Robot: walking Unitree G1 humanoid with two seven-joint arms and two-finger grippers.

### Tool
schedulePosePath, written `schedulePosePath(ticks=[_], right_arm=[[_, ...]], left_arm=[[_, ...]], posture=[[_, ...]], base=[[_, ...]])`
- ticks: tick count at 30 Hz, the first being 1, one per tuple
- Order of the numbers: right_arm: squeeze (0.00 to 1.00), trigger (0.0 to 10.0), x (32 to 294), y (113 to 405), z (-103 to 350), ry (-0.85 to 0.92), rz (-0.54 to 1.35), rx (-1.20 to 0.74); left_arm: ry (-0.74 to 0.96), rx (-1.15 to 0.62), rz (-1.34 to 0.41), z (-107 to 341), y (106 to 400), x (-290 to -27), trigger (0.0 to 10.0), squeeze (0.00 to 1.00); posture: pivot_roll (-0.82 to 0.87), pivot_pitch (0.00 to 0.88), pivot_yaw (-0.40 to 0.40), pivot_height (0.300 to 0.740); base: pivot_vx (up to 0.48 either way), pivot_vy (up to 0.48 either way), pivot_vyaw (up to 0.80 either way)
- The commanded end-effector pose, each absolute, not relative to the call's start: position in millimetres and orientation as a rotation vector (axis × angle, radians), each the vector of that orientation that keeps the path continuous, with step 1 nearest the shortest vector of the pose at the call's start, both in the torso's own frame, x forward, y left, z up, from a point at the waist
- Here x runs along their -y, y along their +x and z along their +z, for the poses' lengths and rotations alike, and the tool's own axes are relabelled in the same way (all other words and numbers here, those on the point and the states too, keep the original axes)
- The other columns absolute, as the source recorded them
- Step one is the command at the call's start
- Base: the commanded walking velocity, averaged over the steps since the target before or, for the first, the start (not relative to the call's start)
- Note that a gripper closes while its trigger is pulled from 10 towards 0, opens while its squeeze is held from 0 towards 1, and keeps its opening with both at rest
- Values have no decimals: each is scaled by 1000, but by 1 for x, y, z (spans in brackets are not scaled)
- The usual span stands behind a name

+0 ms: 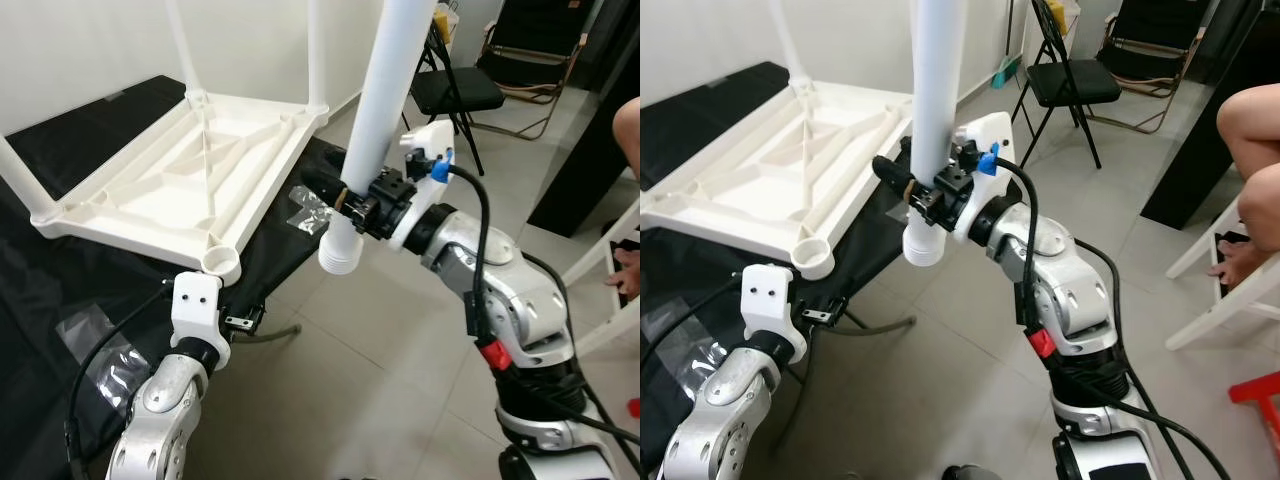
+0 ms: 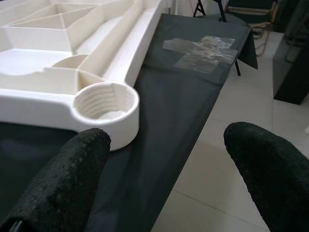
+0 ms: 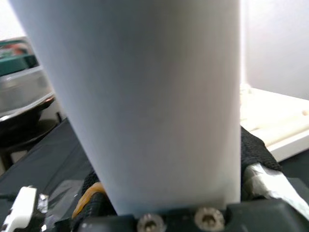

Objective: Building children table

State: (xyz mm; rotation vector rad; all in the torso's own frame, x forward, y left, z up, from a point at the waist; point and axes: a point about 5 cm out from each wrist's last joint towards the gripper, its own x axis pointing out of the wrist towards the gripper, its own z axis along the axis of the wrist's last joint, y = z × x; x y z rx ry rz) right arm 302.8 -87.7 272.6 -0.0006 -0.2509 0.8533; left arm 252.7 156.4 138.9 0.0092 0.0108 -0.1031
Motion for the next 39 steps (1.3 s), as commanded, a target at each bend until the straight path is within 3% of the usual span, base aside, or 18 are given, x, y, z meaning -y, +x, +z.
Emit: schedulePosePath(ticks=[1,5,10,27,33,39], right_arm=[[0,10000,86,302,276,-8,855,272],[0,10000,87,304,278,12,834,287],[0,10000,89,305,279,1,822,303],[0,10000,85,303,276,-26,833,294],[0,10000,82,298,274,-28,892,292],[0,10000,81,295,273,-32,919,293]], left_arm=[[21,-19,-95,137,252,-159,10000,0],[30,-15,-104,138,251,-158,10000,0],[40,-18,-111,137,252,-157,10000,0],[28,-11,-116,137,252,-157,10000,0],[5,-13,-96,137,252,-159,10000,0],[-1,-21,-95,136,253,-160,10000,0]], posture=[[-33,135,-42,740],[-33,133,-41,740],[-34,132,-40,740],[-35,129,-39,740],[-38,129,-40,740],[-39,128,-41,740]], base=[[0,0,0],[0,0,0],[472,0,758],[447,0,93],[0,0,0],[0,480,0]])
